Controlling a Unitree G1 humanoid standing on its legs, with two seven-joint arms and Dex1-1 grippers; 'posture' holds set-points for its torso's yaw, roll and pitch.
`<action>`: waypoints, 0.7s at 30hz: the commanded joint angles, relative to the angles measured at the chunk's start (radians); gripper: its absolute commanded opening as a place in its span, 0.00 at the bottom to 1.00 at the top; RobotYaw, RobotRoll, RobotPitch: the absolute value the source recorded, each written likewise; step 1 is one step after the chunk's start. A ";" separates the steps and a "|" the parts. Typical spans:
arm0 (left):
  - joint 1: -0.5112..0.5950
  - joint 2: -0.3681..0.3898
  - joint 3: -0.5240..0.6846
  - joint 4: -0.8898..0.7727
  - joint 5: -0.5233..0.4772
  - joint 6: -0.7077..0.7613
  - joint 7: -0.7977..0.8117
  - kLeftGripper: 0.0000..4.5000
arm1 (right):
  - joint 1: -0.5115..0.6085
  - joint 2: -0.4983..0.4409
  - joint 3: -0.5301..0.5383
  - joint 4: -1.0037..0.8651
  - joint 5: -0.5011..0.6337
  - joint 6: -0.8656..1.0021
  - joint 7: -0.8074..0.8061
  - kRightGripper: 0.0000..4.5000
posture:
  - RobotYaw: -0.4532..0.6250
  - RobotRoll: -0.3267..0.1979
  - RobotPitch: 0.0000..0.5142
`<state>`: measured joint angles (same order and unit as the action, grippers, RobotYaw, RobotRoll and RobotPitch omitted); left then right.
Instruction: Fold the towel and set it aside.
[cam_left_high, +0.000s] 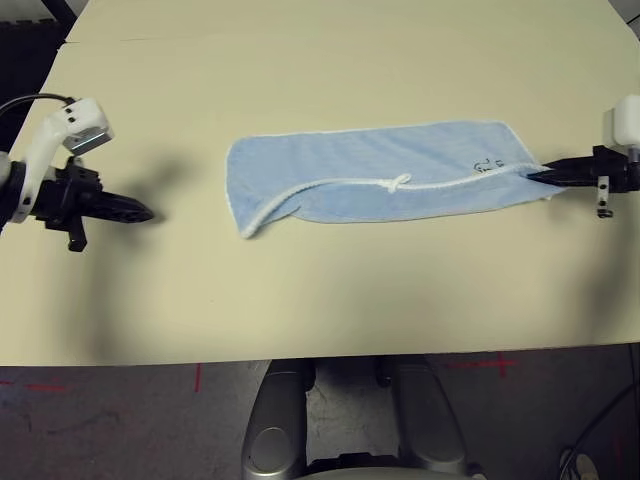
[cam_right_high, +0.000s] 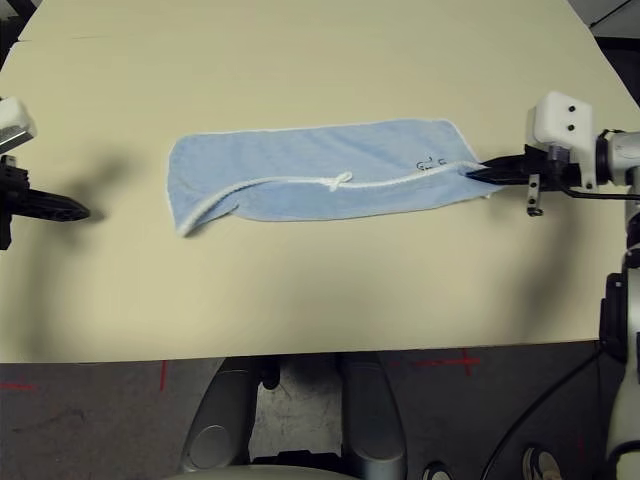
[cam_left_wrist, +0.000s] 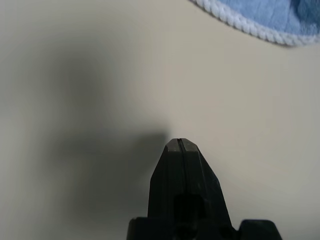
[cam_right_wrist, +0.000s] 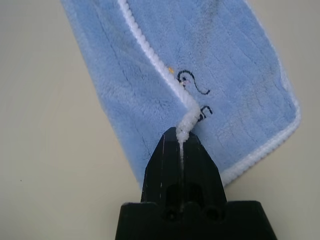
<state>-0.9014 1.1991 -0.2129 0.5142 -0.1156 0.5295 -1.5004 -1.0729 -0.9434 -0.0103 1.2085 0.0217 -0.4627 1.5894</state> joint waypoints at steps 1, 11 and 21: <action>-0.050 -0.023 -0.005 0.048 0.042 -0.015 -0.004 0.00 | 0.019 -0.012 -0.011 -0.016 0.009 0.017 0.023 0.00 | 0.43 0.62 0.68; -0.071 -0.041 0.004 -0.092 0.026 0.056 -0.089 0.00 | 0.026 0.002 -0.018 -0.038 0.020 0.016 0.023 0.00 | 0.43 0.62 0.68; 0.060 -0.011 0.086 -0.433 -0.061 0.227 -0.044 0.53 | 0.016 0.029 -0.012 -0.037 0.017 0.013 0.009 0.00 | 0.45 0.62 0.68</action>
<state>-0.8560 1.1670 -0.1456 0.1357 -0.1558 0.7219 -1.5540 -1.0628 -0.9143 -0.0136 1.1734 0.0344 -0.4484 1.5960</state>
